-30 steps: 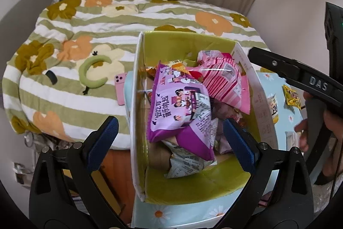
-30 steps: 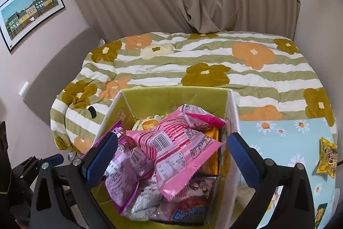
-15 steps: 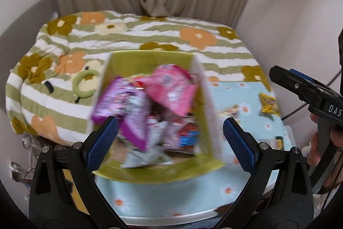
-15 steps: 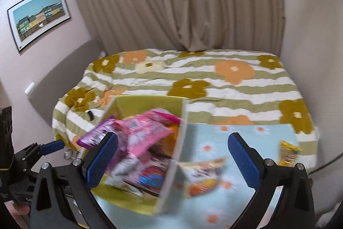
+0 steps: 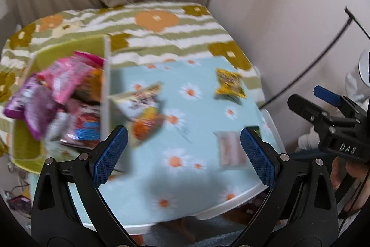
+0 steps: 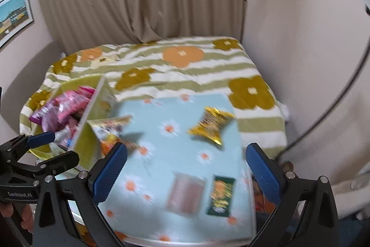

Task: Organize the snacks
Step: 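Move both tools toward the white pack and green cracker packet, then grasp the white pack with the left tool while the right tool grasps the green cracker packet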

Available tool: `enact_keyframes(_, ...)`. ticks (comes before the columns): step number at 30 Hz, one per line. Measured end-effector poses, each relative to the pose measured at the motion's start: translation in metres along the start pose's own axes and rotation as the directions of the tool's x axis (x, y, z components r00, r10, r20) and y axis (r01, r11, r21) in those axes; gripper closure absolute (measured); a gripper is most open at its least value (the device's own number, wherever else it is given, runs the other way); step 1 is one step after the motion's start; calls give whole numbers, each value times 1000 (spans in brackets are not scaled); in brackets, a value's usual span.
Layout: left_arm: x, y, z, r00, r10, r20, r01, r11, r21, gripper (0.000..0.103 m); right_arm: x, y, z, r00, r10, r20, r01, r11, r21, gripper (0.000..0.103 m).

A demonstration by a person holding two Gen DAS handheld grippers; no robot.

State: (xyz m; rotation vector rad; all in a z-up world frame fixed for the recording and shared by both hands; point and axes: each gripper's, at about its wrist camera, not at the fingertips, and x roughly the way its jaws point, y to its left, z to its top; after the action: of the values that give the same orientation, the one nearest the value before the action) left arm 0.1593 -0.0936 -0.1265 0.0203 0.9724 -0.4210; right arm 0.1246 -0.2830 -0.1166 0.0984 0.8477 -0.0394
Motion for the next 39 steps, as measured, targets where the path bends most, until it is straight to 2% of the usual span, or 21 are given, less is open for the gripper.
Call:
enact_keyframes(7,55,-57,-18,995,-25,-98,30,998,47,6,20,-46,-47,996,-64,-69,65,998,18,2)
enact_keyframes(14,117,-76,-26,971,-73,-230,90,994,66,6,48,-79,-94,984,-113,-139,126,988,88,2)
enact_keyframes(20,173,-96,-37,945,-66,-321,115,984,136,6,68,-85,-125,972,-151,-181,170,981,94,2)
enact_keyframes(27,217,-107,-52,916,-35,-400,120,975,189,7,81,-73,-141,960,-201,-193,215,975,52,3)
enact_keyframes(30,229,-110,-57,907,7,-420,98,969,226,15,86,-64,-144,957,-223,-183,228,974,8,7)
enact_keyframes(32,228,-114,-59,914,19,-405,99,958,269,20,89,-59,-146,955,-235,-181,236,972,-16,8)
enact_keyframes(35,228,-114,-58,912,11,-410,117,951,286,25,92,-53,-146,956,-239,-173,238,971,-26,10)
enact_keyframes(37,227,-113,-55,913,24,-408,109,948,298,33,96,-50,-146,957,-230,-174,229,973,-30,18)
enact_keyframes(39,227,-106,-51,910,20,-415,113,949,294,35,101,-48,-146,958,-221,-182,217,975,-38,24)
